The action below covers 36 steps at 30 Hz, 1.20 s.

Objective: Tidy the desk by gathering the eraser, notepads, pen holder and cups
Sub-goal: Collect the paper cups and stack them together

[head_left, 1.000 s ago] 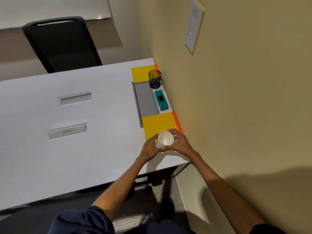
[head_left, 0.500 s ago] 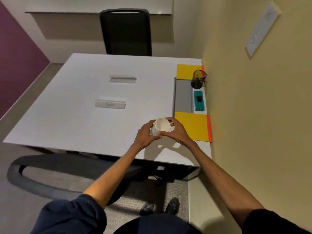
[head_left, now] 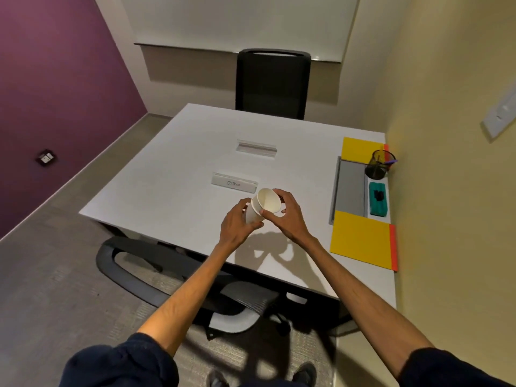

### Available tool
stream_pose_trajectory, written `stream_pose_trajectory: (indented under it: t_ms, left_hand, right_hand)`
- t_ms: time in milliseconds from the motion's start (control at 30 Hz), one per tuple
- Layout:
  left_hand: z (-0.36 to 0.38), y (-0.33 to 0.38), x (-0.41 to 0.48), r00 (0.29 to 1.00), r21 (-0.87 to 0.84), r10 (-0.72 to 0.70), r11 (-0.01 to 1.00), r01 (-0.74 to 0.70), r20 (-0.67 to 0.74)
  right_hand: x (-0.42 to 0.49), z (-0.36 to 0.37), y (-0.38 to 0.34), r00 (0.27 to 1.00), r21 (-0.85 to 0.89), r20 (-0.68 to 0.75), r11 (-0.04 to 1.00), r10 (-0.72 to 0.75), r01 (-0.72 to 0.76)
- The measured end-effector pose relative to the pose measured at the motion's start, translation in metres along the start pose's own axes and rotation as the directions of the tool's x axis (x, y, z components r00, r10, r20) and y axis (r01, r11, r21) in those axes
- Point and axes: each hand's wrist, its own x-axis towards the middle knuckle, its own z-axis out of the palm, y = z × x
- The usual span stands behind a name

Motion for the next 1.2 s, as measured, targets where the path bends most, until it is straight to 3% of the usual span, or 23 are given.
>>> stream_pose_trajectory:
  t_ms: [367, 600, 800, 933, 1200]
  left_hand:
    - [-0.111, -0.068, 0.011, 0.988, -0.041, -0.053, 0.998, 0.047, -0.144]
    - [-0.175, -0.125, 0.007, 0.962, -0.114, -0.148, 0.986, 0.124, -0.229]
    - [-0.212, -0.156, 0.005, 0.886, -0.365, -0.32, 0.911, 0.19, -0.336]
    - [-0.234, -0.17, 0.002, 0.845, -0.389, -0.354, 0.901, 0.194, -0.401]
    - [-0.281, -0.222, -0.007, 0.784, -0.405, -0.404, 0.889, 0.215, -0.472]
  right_hand:
    - [0.03, 0.097, -0.079, 0.986, 0.086, -0.111, 0.987, -0.126, 0.136]
    - [0.038, 0.172, -0.111, 0.979, 0.176, -0.154, 0.972, -0.13, 0.157]
    - [0.039, 0.238, -0.134, 0.983, 0.25, -0.154, 0.959, -0.1, 0.137]
    - [0.045, 0.263, -0.146, 0.98, 0.307, -0.181, 0.943, -0.078, 0.131]
    - [0.067, 0.319, -0.166, 0.993, 0.315, -0.092, 0.944, -0.067, 0.093]
